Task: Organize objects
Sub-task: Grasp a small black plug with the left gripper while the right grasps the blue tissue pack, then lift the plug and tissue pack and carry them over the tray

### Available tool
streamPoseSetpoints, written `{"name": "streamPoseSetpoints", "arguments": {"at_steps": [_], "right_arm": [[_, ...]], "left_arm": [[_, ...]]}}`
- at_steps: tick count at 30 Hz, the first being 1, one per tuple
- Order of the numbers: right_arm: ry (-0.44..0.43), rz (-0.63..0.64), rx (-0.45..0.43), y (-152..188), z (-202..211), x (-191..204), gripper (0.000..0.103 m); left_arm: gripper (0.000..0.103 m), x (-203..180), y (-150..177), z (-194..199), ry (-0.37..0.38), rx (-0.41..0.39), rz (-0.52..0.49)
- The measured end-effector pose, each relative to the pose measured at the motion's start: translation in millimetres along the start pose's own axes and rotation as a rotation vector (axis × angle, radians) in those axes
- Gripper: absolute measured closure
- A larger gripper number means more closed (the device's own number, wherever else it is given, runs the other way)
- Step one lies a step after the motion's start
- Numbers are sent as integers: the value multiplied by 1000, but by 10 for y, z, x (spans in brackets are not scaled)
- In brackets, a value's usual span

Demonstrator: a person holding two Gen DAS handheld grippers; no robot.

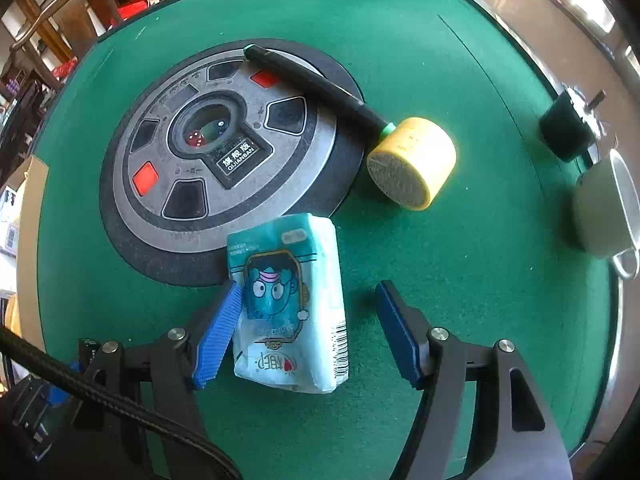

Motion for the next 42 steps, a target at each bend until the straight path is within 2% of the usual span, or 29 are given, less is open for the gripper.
{"name": "streamPoseSetpoints", "arguments": {"at_steps": [5,11,13,14,15,17,20,29,42], "right_arm": [[-9,11,-26,33,31,-29,42],[13,31,-33,100,61,14,41],[10,29,-50,97,71,29,51],[7,32,-59,99,88,31,64],[0,32,-60,82,88,46,72],[-23,24,-55,73,92,69,81],[-55,17,-57,112,119,86,90],[-105,-2,-104,197,315,55,91],[-148,-3,-92,343,401,136,91]], "left_arm": [[89,7,-8,-15,-22,-16,-22],[88,16,-14,-9,-31,-25,-32],[88,16,-19,-10,-31,-30,-36],[88,15,-11,0,-33,-33,-38],[88,14,-10,2,-35,-36,-42],[88,11,-3,9,-38,-43,-45],[88,10,10,7,-39,-54,-43],[89,22,66,23,-50,-83,-44],[89,-23,74,119,-51,-112,-60]]}}
Point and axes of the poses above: each gripper's, at about its wrist camera, not at the fingertips, and z roughly against the way its jaws point, x to its left, y to its underside, the point moved 7 cm from there along -z, roughly the way its jaws point, and after that the axes turned 12 degrees about y, right-handed, at the moved point
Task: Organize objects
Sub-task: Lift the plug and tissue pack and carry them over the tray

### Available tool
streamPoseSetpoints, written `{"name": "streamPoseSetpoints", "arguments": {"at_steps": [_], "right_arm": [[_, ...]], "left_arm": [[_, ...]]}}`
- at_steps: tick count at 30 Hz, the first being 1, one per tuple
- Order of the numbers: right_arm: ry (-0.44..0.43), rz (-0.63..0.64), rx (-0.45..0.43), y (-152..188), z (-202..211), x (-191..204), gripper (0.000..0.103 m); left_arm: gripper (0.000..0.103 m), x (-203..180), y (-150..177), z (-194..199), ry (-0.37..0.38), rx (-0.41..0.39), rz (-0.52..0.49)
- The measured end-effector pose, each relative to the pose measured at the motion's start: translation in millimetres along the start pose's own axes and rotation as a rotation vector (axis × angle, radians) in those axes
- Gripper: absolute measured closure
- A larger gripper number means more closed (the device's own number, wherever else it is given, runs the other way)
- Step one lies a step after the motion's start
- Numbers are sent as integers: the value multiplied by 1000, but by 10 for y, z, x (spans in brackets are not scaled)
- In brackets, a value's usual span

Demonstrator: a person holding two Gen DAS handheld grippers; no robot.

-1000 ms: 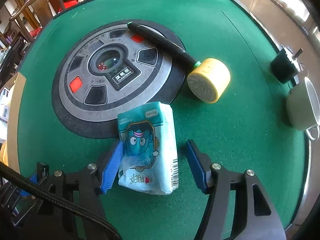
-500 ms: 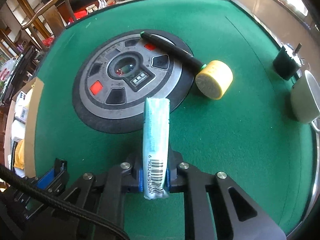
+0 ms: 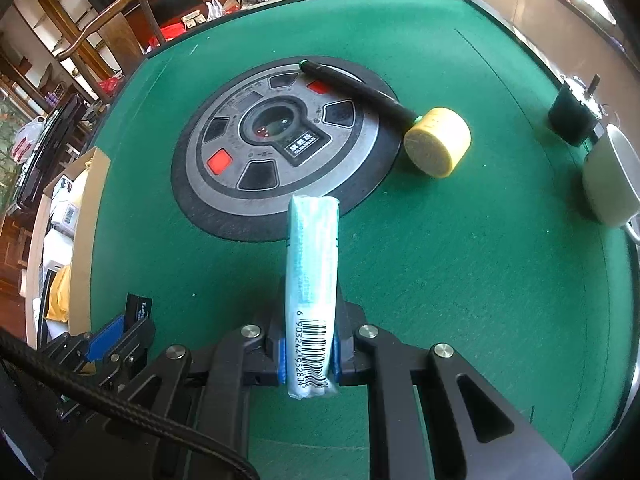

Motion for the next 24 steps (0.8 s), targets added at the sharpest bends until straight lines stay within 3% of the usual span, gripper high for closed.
{"name": "streamPoseSetpoints", "arguments": {"at_steps": [17,24], "right_arm": [[-43,55,-34,-38,199,472,91],[-71,80,-55,-123,293,851,91]], "left_arm": [[89,172,-92,444,13,-88,14],[89,513,-160,727,28,-136,56]]}}
Point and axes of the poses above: each gripper's, at about its wrist camera, not at the fingertips, and z roughly against the way its jaws point, x to its left, y to its underside, the point moved 7 cm from there along -z, roughly the way its jaws point, and after that the axes turned 12 degrees about y, right-handed, at the moved point
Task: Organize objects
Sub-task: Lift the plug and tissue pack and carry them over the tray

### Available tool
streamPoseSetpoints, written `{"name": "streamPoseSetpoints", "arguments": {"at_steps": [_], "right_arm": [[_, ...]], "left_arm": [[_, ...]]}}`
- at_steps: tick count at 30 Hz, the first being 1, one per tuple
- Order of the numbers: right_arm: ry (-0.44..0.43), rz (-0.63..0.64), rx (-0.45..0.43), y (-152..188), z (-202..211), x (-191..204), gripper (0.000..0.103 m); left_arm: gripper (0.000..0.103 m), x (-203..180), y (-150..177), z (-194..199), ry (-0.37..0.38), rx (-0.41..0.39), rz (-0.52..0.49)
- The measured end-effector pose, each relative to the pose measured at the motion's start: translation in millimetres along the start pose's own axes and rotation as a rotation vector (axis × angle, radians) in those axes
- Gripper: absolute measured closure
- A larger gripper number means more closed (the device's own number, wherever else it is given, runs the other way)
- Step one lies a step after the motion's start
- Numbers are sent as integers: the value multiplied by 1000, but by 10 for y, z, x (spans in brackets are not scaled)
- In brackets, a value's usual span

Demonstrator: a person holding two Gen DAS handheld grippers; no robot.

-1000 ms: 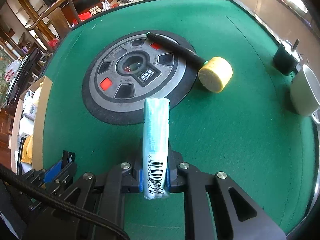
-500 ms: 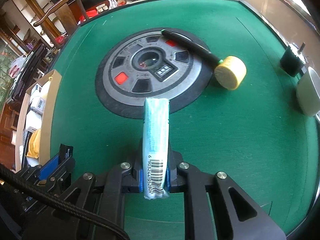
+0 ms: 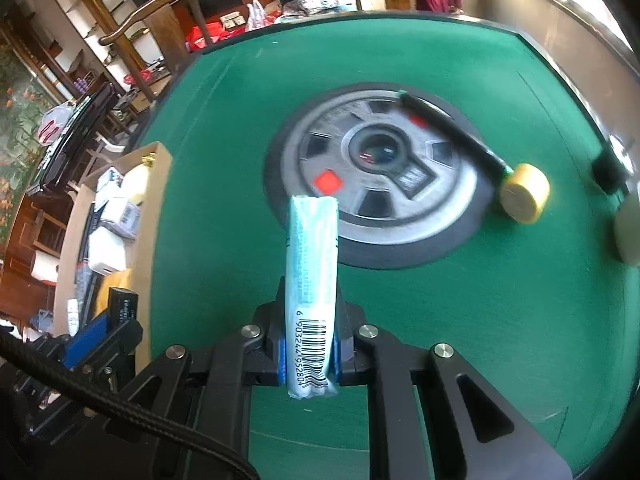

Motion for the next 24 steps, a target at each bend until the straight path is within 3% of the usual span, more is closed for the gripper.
{"name": "streamPoseSetpoints", "arguments": {"at_steps": [13,18,24], "right_arm": [[-130,185,-43,-288,78,1404,91],[-170,280,-44,-362,-44,2040,91],[-194,368,3,-366,-355,2695,90]], "left_arm": [[89,1241,-164,592,-65,-106,195],[89,1764,-27,573,-114,-88,283],[89,2034,168,484,-132,-60,332]]}}
Point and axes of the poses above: each gripper's, at about its wrist camera, not at the fingertips, and z roughly against the way its jaws point, x to its left, y to its underside, the point moved 7 cm from there along -z, roughly the way its jaws point, and after that the axes turned 12 degrees about y, right-handed, at the moved point
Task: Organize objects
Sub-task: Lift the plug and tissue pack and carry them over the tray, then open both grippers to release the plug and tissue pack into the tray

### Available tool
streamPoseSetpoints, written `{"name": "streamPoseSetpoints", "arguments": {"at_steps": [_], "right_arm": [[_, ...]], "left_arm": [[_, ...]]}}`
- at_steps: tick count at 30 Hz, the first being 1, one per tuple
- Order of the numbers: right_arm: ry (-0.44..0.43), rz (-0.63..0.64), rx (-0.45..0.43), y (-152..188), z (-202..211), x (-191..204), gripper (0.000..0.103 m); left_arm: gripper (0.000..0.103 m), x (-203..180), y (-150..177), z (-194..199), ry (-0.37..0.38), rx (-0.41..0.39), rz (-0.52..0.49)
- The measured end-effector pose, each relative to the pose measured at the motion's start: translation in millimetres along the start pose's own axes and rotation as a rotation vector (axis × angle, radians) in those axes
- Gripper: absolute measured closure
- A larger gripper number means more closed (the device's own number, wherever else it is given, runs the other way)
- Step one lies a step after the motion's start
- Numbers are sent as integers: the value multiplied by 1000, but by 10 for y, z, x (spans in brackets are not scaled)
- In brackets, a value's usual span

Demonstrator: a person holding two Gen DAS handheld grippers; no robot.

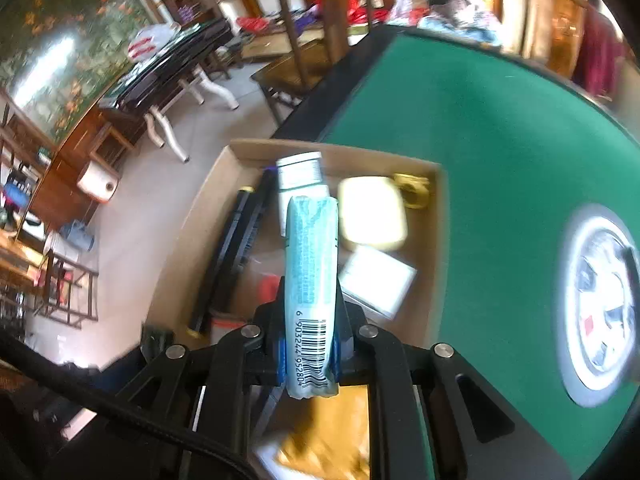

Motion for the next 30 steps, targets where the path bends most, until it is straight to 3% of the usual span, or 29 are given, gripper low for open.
{"name": "streamPoseSetpoints", "arguments": {"at_steps": [6,14,22,24,30], "right_arm": [[-19,57,36,-137,-252,314,90],[-21,65,81,-137,-433,381,90],[4,98,98,-113,-354,365,84],[13,99,91,-108,-301,334,77],[-14,65,67,-73,-81,211,74]], "left_arm": [[89,167,31,-71,-1,18,23],[89,260,56,-187,10,40,34],[88,259,39,-207,21,32,49],[89,248,43,-197,19,34,49],[88,196,36,-150,20,21,64]]}}
Point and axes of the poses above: each gripper's, at about its wrist camera, not at the fingertips, and z roughly against the way its jaws point, x to its left, y to its underside, the point moved 7 cm from there along -z, roughly the way its jaws point, and after that the axes turned 12 degrees about y, right-handed, at the moved point
